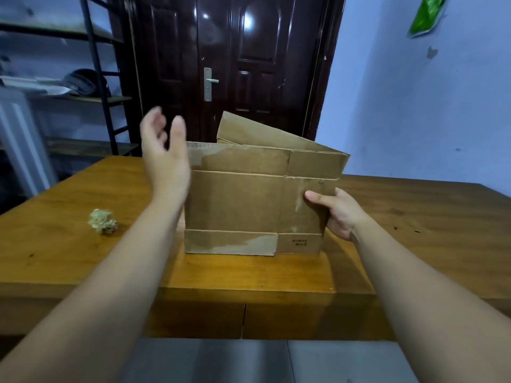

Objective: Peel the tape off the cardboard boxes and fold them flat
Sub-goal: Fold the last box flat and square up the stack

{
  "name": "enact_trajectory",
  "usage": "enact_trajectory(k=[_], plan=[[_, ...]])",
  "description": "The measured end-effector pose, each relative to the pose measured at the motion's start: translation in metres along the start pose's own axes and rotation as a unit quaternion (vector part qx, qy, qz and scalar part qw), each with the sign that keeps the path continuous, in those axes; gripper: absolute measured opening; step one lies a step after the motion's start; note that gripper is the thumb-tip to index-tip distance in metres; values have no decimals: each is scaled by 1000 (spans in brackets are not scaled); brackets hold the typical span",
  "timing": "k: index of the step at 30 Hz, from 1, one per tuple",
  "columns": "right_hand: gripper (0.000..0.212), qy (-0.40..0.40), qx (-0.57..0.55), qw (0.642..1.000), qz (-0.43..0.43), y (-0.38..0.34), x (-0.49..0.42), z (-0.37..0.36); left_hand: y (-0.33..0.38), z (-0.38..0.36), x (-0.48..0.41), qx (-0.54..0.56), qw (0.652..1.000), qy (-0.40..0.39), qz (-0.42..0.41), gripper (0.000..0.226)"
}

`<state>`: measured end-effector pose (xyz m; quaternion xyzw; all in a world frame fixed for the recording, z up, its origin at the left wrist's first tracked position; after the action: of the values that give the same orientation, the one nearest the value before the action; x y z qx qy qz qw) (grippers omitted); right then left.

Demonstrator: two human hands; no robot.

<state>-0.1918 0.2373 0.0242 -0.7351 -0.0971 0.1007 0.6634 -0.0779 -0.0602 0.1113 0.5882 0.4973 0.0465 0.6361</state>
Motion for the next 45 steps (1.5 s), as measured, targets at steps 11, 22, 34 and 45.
enact_trajectory(k=[11,22,34,45], plan=[[58,-27,-7,999,-17,8,0,0,51,-145,41,-496,695,-366,-371,68],[66,-41,3,999,-35,15,6,-2,25,-128,59,-520,696,-350,-350,77],[45,80,92,988,99,-42,9,-1,40,-106,83,-443,813,-212,-314,63],[24,186,613,529,557,-67,78,-74,-37,-92,90,274,777,-195,533,44]])
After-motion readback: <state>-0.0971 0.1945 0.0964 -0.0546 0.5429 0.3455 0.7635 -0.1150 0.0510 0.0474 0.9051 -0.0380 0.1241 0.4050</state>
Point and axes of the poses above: each hand's wrist, its own x-axis away from the middle knuckle, its own z-axis out of the back of the hand, y = z × x, the point moved 8 cm from there along -x, towards the middle knuckle, and after that the axes turned 1 degree about -y, right-handed, at the moved point
